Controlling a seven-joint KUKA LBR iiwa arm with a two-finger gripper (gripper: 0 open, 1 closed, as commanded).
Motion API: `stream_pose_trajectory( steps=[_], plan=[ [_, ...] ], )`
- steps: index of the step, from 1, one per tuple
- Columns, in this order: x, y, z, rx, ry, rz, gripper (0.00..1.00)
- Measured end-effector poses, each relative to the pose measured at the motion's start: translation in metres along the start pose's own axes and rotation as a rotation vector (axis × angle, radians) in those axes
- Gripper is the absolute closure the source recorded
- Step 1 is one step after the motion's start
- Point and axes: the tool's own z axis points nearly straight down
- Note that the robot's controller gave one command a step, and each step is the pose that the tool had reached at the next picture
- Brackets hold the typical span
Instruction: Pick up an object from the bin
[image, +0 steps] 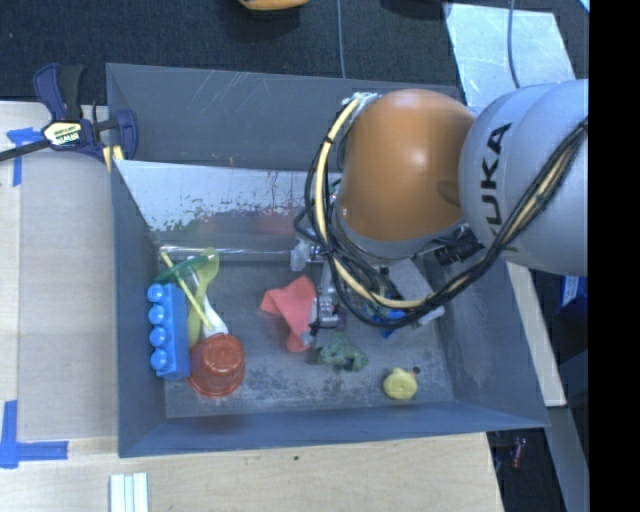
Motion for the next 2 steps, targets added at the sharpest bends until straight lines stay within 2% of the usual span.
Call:
stream_pose_trajectory(
  steps=[1,2],
  plan=[
    [-0.002,-0.001,-0.005,-0.002,-0.009,0.003,0.00],
    [-0.041,-0.011,0.023,-0.003,-0.020,-0.149,0.00]
  ],
)
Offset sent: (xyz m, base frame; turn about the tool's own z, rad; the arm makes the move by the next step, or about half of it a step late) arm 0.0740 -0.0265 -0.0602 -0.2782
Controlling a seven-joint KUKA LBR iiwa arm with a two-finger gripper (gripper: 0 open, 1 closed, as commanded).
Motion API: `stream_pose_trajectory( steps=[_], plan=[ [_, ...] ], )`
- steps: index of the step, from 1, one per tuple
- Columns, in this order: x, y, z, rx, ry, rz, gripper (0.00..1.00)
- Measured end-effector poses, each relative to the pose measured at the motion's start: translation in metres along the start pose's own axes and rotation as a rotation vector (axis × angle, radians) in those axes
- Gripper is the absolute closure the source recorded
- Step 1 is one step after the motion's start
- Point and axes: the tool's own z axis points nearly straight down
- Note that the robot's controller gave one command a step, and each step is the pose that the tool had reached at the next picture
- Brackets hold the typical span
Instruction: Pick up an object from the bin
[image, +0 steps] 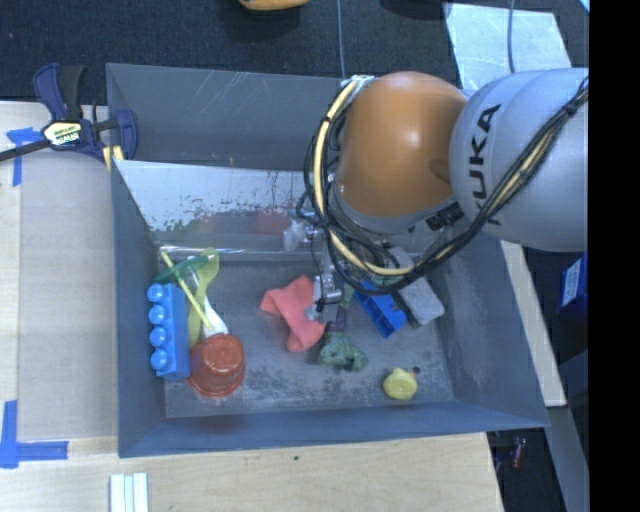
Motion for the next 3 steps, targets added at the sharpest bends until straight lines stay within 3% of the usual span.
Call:
stream_pose_trajectory(
  steps=[1,2,3],
  plan=[
    [-0.027,-0.015,0.030,0.001,0.005,-0.092,0.00],
    [-0.034,-0.022,0.026,0.001,0.007,-0.065,0.00],
    [-0.034,-0.042,0.046,0.001,0.002,0.024,0.00]
  ],
)
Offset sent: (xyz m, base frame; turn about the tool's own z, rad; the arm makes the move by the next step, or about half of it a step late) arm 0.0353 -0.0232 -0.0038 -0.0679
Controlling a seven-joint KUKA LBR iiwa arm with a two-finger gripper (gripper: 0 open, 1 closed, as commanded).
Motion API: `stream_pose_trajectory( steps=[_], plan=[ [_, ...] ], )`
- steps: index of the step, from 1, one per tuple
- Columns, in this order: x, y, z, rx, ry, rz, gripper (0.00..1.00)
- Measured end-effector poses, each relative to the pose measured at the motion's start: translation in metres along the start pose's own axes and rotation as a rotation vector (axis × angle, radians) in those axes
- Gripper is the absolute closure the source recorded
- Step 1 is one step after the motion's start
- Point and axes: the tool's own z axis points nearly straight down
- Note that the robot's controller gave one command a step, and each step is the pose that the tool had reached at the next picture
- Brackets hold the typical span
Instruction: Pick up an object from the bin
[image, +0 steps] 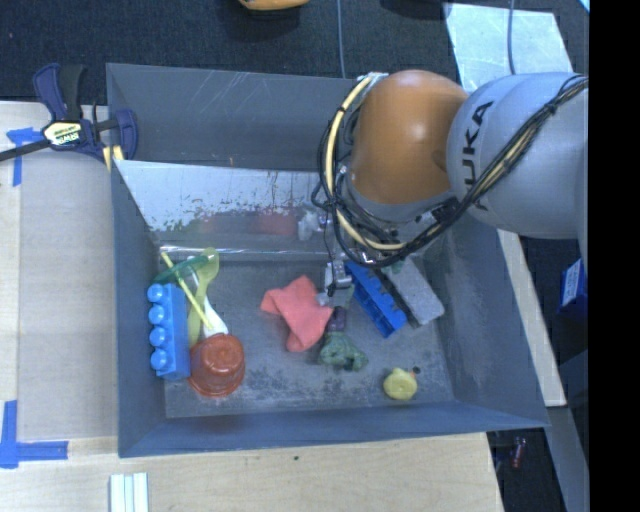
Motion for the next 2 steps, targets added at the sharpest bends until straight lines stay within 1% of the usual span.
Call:
stream_pose_trajectory(
  steps=[1,2],
  plan=[
    [0.035,-0.037,0.032,0.000,-0.004,-0.018,0.00],
    [0.030,-0.039,0.067,0.000,0.000,0.134,0.00]
  ],
)
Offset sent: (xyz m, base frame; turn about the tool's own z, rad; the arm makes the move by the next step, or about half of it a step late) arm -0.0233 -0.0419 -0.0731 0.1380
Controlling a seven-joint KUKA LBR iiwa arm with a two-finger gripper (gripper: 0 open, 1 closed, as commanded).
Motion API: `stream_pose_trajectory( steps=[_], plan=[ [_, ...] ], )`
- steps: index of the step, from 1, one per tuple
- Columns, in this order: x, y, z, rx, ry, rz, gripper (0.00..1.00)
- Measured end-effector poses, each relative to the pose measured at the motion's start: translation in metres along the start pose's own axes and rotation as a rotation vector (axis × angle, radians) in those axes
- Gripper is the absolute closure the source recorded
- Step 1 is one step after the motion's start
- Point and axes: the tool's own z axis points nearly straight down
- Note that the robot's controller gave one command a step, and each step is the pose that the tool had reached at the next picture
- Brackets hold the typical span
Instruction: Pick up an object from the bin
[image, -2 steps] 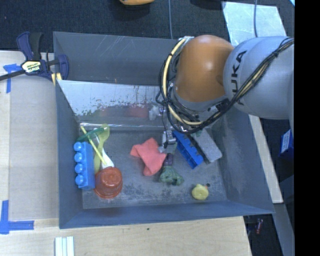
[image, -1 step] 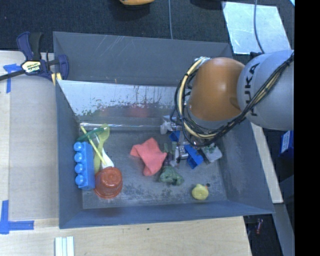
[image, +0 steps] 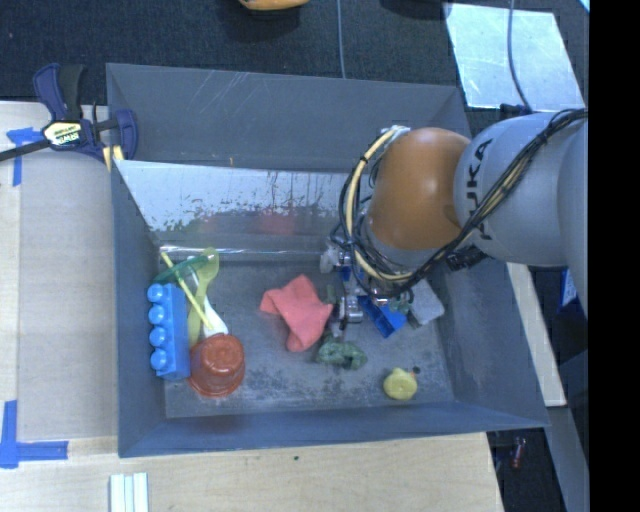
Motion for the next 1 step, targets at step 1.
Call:
stream_pose_trajectory(
  steps=[1],
  plan=[
    [-0.0167,0.0449,0.0114,0.001,-0.004,-0.297,0.00]
  ],
)
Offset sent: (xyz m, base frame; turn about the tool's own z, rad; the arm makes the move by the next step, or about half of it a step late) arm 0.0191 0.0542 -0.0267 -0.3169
